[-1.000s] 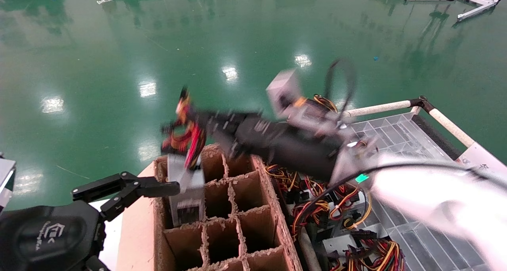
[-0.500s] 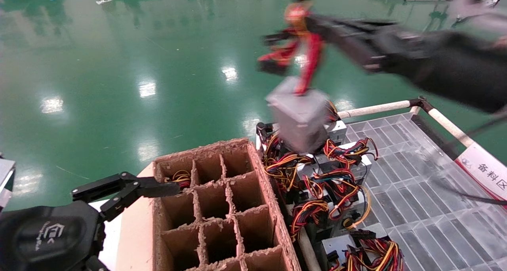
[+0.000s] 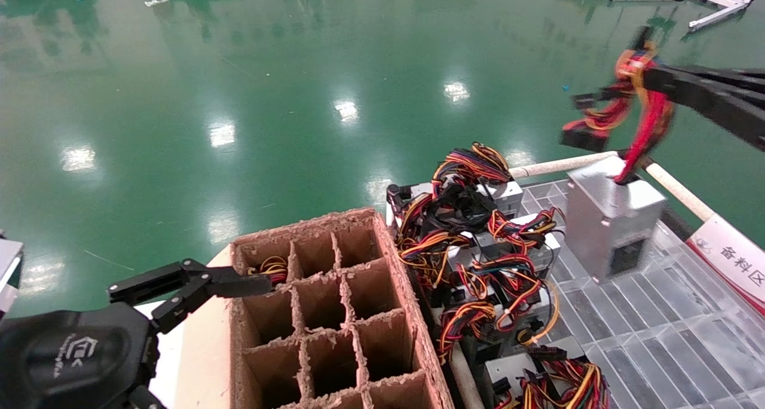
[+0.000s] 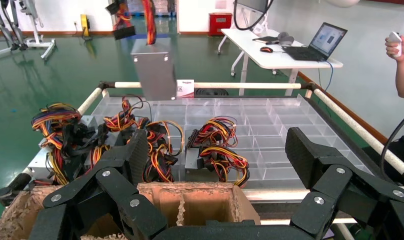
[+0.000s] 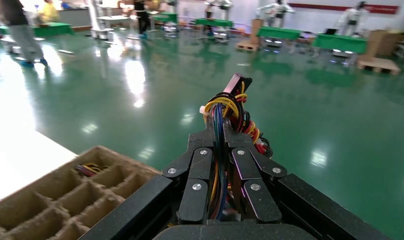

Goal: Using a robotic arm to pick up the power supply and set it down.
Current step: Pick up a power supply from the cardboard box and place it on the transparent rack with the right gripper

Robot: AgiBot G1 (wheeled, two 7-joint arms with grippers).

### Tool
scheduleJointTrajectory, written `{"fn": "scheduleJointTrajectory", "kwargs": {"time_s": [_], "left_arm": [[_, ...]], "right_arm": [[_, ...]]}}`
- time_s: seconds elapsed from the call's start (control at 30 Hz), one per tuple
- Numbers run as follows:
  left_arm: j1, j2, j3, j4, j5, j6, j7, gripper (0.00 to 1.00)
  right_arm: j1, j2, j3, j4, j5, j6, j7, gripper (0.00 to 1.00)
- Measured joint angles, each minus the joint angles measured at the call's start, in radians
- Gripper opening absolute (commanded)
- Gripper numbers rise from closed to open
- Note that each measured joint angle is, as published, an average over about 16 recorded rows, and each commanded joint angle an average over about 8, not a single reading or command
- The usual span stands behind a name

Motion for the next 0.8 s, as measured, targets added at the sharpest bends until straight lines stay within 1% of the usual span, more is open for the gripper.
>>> {"fn": "scheduleJointTrajectory", "kwargs": {"time_s": [0.17, 0.37, 0.57, 0.8], "left_arm": [[0.0, 0.0, 0.0, 0.0, 0.0, 0.0, 0.0, 1.0], [0.0, 0.0, 0.0, 0.0, 0.0, 0.0, 0.0, 1.0], [0.0, 0.0, 0.0, 0.0, 0.0, 0.0, 0.0, 1.0], [0.0, 0.0, 0.0, 0.0, 0.0, 0.0, 0.0, 1.0]], "right_arm": [[-0.03, 0.026, 0.006, -0.046, 0.008, -0.012, -0.025, 0.0], [-0.068, 0.025, 0.004, -0.098, 0.013, -0.018, -0.049, 0.0], [-0.094, -0.008, -0.006, -0.154, 0.006, -0.02, -0.068, 0.0], [-0.111, -0.07, -0.018, -0.23, -0.003, -0.022, -0.093, 0.0]]}}
